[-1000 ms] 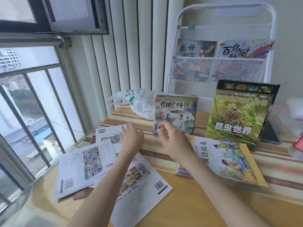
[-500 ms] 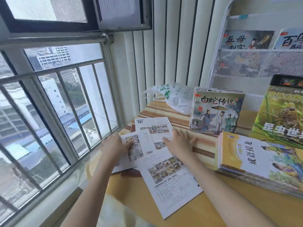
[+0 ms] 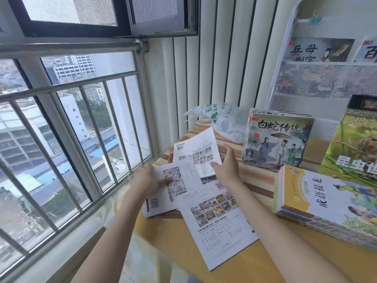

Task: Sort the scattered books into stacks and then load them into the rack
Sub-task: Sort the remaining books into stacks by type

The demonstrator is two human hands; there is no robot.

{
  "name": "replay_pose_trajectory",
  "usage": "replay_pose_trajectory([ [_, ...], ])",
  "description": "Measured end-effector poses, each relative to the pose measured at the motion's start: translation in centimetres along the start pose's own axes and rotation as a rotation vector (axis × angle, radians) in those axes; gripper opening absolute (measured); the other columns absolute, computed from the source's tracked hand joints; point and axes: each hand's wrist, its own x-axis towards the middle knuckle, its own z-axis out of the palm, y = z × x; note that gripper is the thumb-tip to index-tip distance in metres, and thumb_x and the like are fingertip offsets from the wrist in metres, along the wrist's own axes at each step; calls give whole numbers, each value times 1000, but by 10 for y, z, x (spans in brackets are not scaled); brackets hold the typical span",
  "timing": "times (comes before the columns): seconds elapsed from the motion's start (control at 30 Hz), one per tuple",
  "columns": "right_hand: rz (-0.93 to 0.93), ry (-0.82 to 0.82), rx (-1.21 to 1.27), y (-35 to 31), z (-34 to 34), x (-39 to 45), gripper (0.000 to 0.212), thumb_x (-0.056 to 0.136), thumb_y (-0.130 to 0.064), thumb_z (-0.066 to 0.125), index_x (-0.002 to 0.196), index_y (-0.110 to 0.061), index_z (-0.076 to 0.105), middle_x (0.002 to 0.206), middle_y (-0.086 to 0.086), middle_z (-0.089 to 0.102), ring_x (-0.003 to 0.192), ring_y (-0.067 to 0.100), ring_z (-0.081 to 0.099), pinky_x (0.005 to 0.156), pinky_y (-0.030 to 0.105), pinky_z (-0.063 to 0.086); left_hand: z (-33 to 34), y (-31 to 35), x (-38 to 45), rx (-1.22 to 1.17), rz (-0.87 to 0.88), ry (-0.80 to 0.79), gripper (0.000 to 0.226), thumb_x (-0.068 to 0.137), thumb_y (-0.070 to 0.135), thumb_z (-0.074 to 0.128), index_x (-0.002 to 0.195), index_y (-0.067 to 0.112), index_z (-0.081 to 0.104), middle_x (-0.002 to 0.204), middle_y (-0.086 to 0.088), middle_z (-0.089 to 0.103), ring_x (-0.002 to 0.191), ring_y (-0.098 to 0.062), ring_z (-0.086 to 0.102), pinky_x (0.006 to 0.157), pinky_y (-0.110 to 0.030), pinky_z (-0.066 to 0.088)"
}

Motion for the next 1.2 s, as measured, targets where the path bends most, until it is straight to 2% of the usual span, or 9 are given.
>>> replay_pose_trajectory([
  [0.13,14,112,76,-9,-16,2,25,89,-5,59,113,-8,60,113,7,64,93,20,60,76,32,55,-4,2,-4,-220,25,210,74,60,61,77,99,7,45,103,-13,57,99,-33,53,82,-43,47],
  [0.23,21,233,233,-13,-29,1,10,92,-9,56,98,-16,52,102,3,60,91,23,61,76,48,57,-8,3,-12,-394,103,496,42,79,43,72,86,10,48,83,-7,58,79,-28,53,64,-38,44],
  [0.3,45,231,362,-17,-35,-4,9,95,-9,50,100,-15,47,104,1,54,90,18,58,67,45,59,-14,3,-13,-525,95,583,32,86,34,66,79,8,50,74,-5,57,71,-27,52,57,-34,37],
  [0.57,-27,300,513,-15,-40,-22,11,98,-11,46,107,-16,47,123,13,53,107,29,59,60,31,60,-27,-1,-10,-808,-78,741,29,93,30,56,81,3,57,79,-7,57,76,-21,50,69,-29,33],
  [0.8,-175,337,513,-22,-41,-38,16,97,-12,48,110,-21,48,122,14,50,105,28,58,60,27,59,-40,-4,-15,-838,-92,868,32,91,34,61,81,3,59,77,-8,56,73,-20,49,60,-25,31],
  [0.93,-206,400,514,-25,-43,-42,19,97,-14,48,116,-15,50,124,12,49,106,26,59,63,36,60,-47,14,-30,-678,143,981,27,88,27,66,81,0,63,72,-10,62,65,-21,53,56,-17,32],
  [1.03,-234,450,521,-30,-46,-45,21,98,-13,47,118,-13,50,117,7,56,99,16,61,61,25,59,-42,39,-45,-474,507,1050,25,82,20,71,74,-2,62,64,-11,63,55,-15,49,54,-5,35],
  [1.1,-226,472,532,-28,-49,-45,19,98,-12,46,117,-13,51,104,-10,57,90,1,62,61,23,58,-35,56,-54,-367,760,970,32,83,29,66,75,-2,61,67,-9,64,52,-12,49,50,-6,39],
  [1.2,-251,553,449,-24,-56,-44,15,98,-13,47,110,-19,52,94,-31,57,87,-7,60,69,39,59,-13,75,-64,-156,979,785,21,86,27,59,85,7,63,75,-5,68,48,-15,60,37,-24,49],
])
